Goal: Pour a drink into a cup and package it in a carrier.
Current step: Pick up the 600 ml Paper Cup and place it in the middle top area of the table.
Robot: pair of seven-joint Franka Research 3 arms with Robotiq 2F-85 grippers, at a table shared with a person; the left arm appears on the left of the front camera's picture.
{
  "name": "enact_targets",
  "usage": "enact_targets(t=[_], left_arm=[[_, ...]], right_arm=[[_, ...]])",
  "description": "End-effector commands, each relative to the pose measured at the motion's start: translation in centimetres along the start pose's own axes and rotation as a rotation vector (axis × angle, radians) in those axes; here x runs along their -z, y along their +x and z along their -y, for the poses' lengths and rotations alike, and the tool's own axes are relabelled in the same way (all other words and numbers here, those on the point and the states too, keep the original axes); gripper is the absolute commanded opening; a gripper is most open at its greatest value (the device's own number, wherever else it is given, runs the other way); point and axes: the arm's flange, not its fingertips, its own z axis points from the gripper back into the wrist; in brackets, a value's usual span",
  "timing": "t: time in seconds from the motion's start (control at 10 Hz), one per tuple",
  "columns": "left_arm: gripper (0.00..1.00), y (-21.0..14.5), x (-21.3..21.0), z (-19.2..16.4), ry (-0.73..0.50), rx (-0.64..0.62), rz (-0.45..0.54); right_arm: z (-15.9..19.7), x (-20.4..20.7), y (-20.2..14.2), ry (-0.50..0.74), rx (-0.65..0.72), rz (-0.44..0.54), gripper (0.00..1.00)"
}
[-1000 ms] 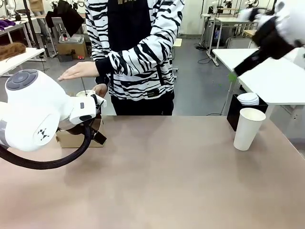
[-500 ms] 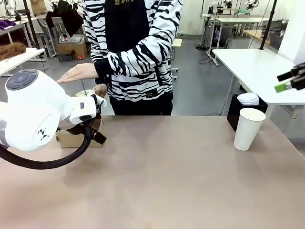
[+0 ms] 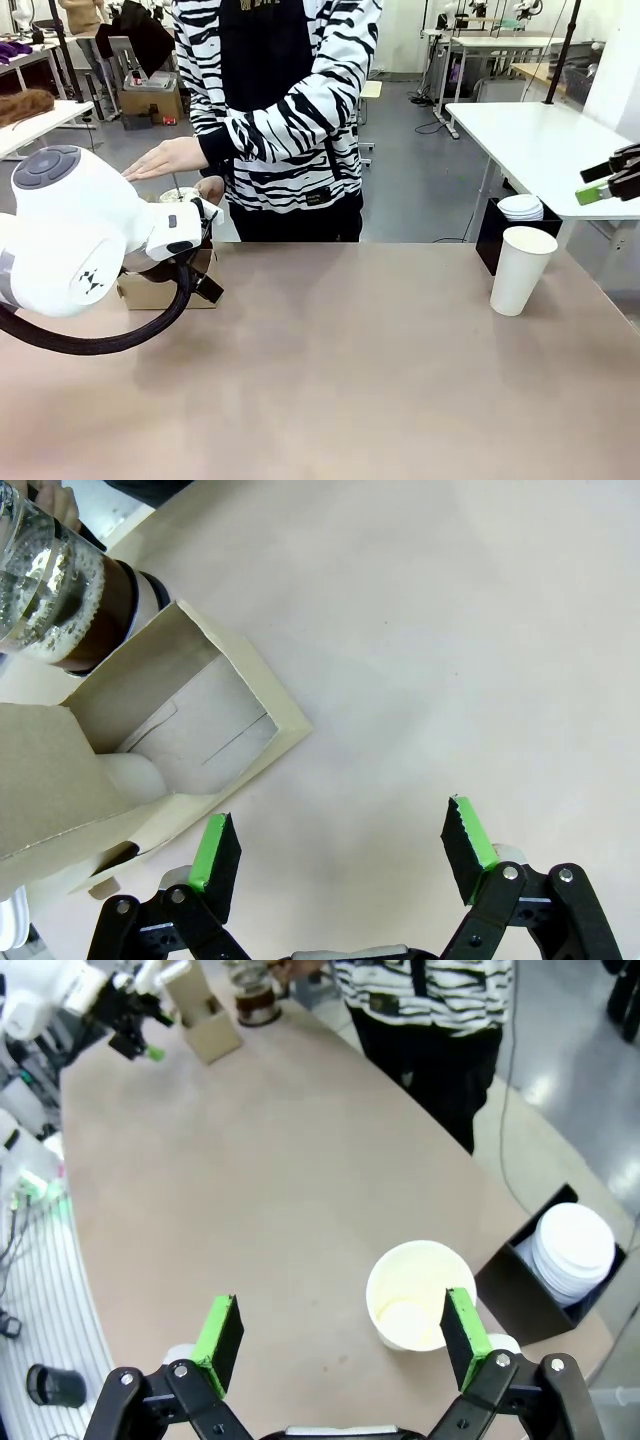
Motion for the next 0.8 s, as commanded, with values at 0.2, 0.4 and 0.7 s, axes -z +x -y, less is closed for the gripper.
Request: enact_targets(t=[0.2, 0.4, 0.7], left_arm=[[1.0, 0.0, 0.0, 0.0, -0.001, 0.0, 0.001], [1.0, 0.0, 0.0, 0.0, -0.001, 0.0, 0.001], [1.0, 0.0, 0.0, 0.0, -0.001, 0.0, 0.001]], right_arm=[[3.7, -1.8, -5.3, 0.067, 0.003, 0.158, 1.0], [5.6, -2.6, -10.8, 0.064, -0.063, 0.321, 1.0], [7.3, 0.3, -18.1, 0.065, -0.168, 0.512, 1.0]])
